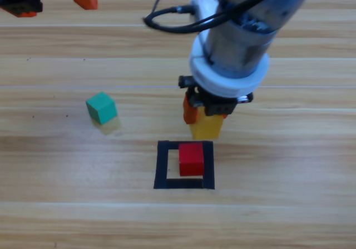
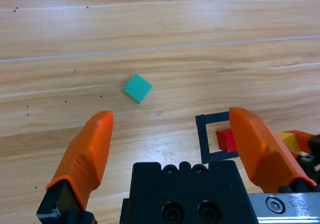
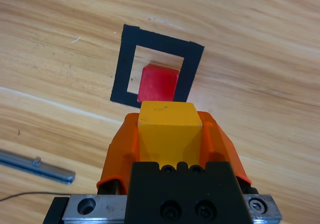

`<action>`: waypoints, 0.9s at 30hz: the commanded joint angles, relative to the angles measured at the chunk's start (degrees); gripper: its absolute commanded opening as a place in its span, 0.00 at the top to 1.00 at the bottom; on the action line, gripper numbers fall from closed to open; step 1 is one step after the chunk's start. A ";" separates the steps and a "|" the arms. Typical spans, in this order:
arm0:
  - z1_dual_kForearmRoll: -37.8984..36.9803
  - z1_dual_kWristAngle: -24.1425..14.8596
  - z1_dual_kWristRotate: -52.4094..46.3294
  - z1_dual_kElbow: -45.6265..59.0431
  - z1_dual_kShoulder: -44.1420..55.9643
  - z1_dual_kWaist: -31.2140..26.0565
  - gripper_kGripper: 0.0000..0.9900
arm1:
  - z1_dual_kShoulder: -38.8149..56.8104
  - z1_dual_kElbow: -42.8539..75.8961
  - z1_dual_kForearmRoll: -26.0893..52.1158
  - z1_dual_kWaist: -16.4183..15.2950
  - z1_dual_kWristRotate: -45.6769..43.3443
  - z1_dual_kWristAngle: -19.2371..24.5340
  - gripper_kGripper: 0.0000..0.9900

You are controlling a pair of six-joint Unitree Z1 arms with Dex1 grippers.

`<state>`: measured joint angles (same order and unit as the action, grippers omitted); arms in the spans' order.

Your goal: Stack the blocks in the rectangular block: red at the bottom, yellow in the middle, green on top

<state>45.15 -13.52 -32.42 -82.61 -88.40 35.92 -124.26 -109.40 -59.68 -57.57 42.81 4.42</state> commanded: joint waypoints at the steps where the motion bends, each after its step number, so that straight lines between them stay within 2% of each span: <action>1: -0.41 0.69 1.48 1.66 0.60 -2.61 0.00 | -8.45 -3.28 -1.49 -1.58 -0.01 1.29 1.00; 27: -5.33 2.18 2.01 7.81 0.60 -3.14 0.00 | -13.64 -7.76 -2.99 -1.58 1.13 2.17 1.00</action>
<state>41.03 -12.11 -30.87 -76.81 -88.32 33.68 -134.79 -117.14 -61.91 -57.72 43.69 6.19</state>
